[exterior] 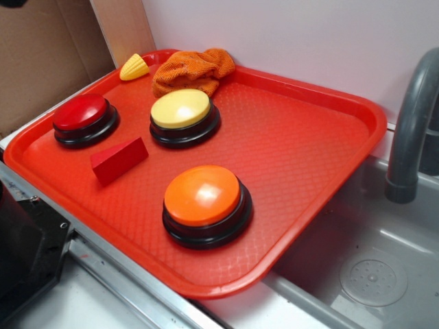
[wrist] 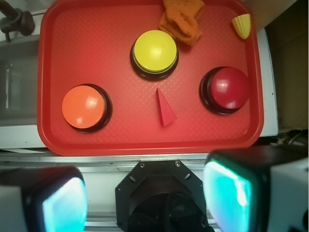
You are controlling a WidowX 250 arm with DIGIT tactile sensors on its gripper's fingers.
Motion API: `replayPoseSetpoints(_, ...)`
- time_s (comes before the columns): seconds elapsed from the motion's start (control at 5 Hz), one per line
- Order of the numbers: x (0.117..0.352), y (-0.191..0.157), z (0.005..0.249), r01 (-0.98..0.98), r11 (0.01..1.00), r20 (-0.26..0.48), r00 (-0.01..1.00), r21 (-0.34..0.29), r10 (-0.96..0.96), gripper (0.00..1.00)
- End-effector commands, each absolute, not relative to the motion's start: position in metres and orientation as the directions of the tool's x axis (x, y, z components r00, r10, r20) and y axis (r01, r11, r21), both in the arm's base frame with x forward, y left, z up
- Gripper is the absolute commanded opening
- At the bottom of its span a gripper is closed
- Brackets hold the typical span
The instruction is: Push the orange button.
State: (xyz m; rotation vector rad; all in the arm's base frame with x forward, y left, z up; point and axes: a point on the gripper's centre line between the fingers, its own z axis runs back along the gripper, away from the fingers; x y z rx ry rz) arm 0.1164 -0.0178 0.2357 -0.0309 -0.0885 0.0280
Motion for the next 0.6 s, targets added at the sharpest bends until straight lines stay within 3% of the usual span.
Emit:
replayPoseSetpoints(0.0,0.116,-0.018,0.236,-0.027,0.999,0.088,0.996,-0.032,0.029,1.0)
replayPoseSetpoints(0.2,0.166,-0.068,0.193,0.213,0.973,0.066,0.973,0.091,-0.219,1.0)
replayPoseSetpoints(0.4,0.179,-0.109,0.154,0.328,0.936,0.096,0.935,0.131,-0.341,1.0)
